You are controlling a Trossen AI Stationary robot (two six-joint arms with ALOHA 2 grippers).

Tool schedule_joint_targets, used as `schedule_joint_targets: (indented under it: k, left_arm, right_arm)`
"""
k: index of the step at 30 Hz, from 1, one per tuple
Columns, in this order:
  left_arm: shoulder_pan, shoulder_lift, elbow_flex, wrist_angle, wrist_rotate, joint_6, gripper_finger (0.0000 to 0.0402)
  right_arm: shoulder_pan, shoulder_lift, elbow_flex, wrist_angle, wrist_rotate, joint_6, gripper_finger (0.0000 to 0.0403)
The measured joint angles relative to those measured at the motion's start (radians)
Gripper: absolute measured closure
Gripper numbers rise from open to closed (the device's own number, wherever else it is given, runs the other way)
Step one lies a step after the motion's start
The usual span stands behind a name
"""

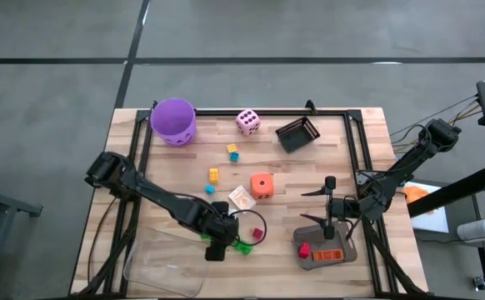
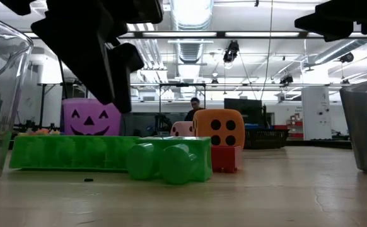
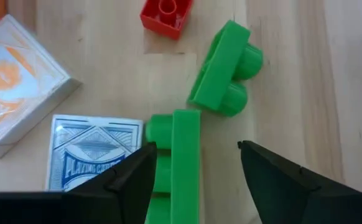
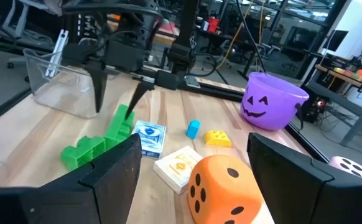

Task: Pick & Place Toys
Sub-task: Put the green game piece into the black bin

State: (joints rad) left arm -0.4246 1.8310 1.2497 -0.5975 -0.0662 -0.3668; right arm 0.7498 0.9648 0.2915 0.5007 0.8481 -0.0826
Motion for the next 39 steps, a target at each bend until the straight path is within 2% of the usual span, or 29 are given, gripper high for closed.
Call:
schedule_joint_targets:
  k: [15, 22, 26, 32, 39]
  left_arm:
    - [0.003, 0.066, -0.005, 0.03, 0.03, 0.011, 0.0167]
    - [0.019, 0.059, -0.006, 0.003, 0.029, 0.02, 0.0167]
    - [0.036, 0.028, -0.006, -0.058, 0.001, 0.036, 0.0167]
    - [0.046, -0.022, -0.007, -0.05, -0.115, 0.079, 0.0167]
    - [0.048, -0.026, -0.007, -0.006, -0.114, 0.144, 0.0167]
  right_arm:
    - [0.0, 0.0, 0.0, -0.01, 0.023, 0.0, 0.0114]
    - [0.0, 0.0, 0.0, -0.011, 0.023, 0.0, 0.0114]
    - [0.0, 0.0, 0.007, -0.011, 0.023, 0.0, 0.0114]
    - [0.0, 0.0, 0.022, -0.015, 0.023, -0.007, 0.0114]
    - [0.0, 0.0, 0.023, -0.016, 0.023, -0.003, 0.0114]
